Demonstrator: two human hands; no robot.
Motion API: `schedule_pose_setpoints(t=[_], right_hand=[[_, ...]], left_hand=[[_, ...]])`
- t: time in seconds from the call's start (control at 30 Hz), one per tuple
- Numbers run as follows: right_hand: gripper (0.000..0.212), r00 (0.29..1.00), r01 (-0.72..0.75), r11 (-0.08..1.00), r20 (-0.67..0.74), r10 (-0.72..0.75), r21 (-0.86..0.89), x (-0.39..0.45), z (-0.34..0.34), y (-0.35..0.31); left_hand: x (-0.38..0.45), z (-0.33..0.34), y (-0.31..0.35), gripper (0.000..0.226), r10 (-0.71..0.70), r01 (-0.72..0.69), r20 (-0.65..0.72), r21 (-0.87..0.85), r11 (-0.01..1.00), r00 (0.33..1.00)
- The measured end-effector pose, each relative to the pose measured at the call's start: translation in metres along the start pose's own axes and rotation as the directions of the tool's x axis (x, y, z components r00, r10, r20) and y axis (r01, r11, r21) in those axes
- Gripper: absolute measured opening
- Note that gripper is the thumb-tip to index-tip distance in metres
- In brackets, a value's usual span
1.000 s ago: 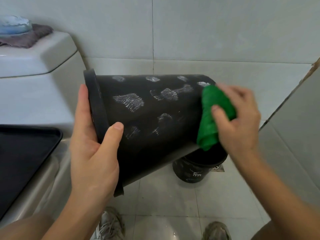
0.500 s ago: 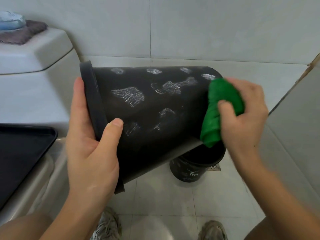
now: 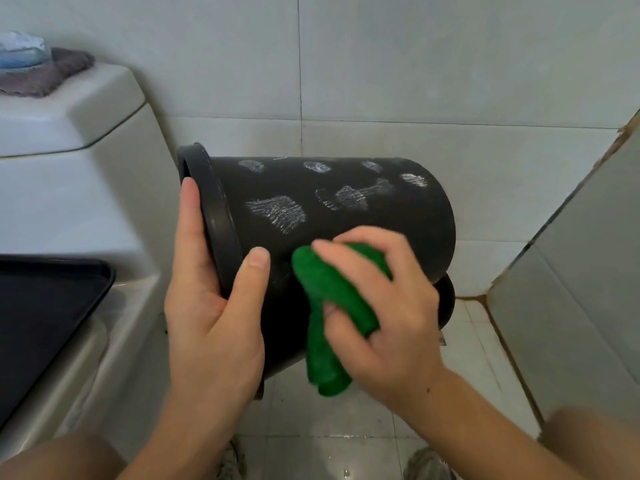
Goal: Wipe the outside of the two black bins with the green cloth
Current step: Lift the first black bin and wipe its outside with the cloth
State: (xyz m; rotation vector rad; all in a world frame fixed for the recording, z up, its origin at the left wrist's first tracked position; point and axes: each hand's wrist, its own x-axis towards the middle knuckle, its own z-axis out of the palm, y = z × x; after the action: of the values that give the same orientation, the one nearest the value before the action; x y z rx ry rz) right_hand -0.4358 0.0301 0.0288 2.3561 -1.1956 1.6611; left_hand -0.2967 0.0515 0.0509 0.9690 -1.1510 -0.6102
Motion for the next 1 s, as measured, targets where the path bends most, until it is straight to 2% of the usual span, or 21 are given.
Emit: schedule_pose_setpoints(t=[0.07,0.13,0.2,0.23,0.3,0.37,0.43,0.47,0.57,0.6,0.63,0.73,0.83,0.9,1.0], right_hand=[[0.043,0.999,0.049,0.999,0.017,-0.05,0.013,0.004,-0.004,0.006],[0.043,0.991,-0.112,0.994,-0.077,0.112,0.008,0.012,-0.011,0.023],[0.043,0.938,-0.303,0.953,-0.172,0.3,0.008,0.019,-0.013,0.033],[0.044,0.921,-0.348,0.938,-0.186,0.342,0.002,0.02,-0.011,0.032],[0.045,0.944,-0.297,0.955,-0.154,0.291,-0.015,0.015,-0.002,0.016],[0.044,0.992,-0.113,0.994,-0.053,0.114,0.011,0.007,0.006,-0.004],[0.042,0.999,0.021,0.999,0.041,-0.022,0.036,0.008,0.004,-0.009],[0.042,0.999,0.008,1.0,0.04,-0.009,0.024,0.011,0.0,-0.002],[0.045,0.956,-0.28,0.96,-0.091,0.279,0.003,0.028,-0.012,0.025],[0.045,0.94,-0.326,0.945,-0.114,0.323,-0.007,0.029,-0.012,0.027],[0.045,0.943,-0.317,0.948,-0.114,0.313,-0.024,0.027,-0.008,0.022],[0.042,0.993,-0.113,0.994,-0.043,0.113,0.008,0.009,0.008,-0.009],[0.039,0.999,0.02,0.999,0.049,-0.022,0.05,0.005,0.007,-0.013],[0.04,1.0,-0.016,1.0,0.019,0.016,-0.022,0.01,0.0,0.005],[0.04,0.981,-0.189,0.98,-0.057,0.185,-0.069,0.016,-0.001,0.017]], left_hand=[[0.001,0.0,0.0,0.066,0.007,-0.007,-0.004,-0.014,1.0,1.0],[0.001,0.0,0.001,0.064,0.027,-0.027,-0.021,0.021,0.999,0.999],[0.0,0.001,0.002,0.063,0.049,-0.047,-0.03,0.05,0.998,0.998],[0.0,0.002,0.001,0.064,0.056,-0.055,-0.026,0.051,0.997,0.998],[-0.002,0.003,-0.002,0.066,0.061,-0.06,-0.011,0.052,0.997,0.998],[-0.002,0.004,-0.005,0.067,0.06,-0.06,0.001,0.042,0.997,0.998],[-0.001,0.003,-0.006,0.066,0.063,-0.063,0.003,0.037,0.997,0.998],[-0.001,0.003,-0.006,0.065,0.07,-0.07,0.001,0.05,0.996,0.998],[-0.002,0.005,-0.006,0.065,0.069,-0.071,0.019,0.104,0.992,0.997],[-0.003,0.007,-0.006,0.065,0.068,-0.071,0.032,0.102,0.992,0.997],[-0.005,0.008,-0.007,0.066,0.07,-0.074,0.042,0.095,0.993,0.997],[-0.005,0.009,-0.009,0.064,0.071,-0.073,0.018,0.097,0.993,0.997],[-0.003,0.007,-0.007,0.062,0.081,-0.08,-0.004,0.112,0.99,0.997],[-0.003,0.007,-0.008,0.061,0.093,-0.095,0.024,0.109,0.989,0.995],[-0.004,0.009,-0.011,0.062,0.088,-0.091,0.031,0.104,0.99,0.996]])
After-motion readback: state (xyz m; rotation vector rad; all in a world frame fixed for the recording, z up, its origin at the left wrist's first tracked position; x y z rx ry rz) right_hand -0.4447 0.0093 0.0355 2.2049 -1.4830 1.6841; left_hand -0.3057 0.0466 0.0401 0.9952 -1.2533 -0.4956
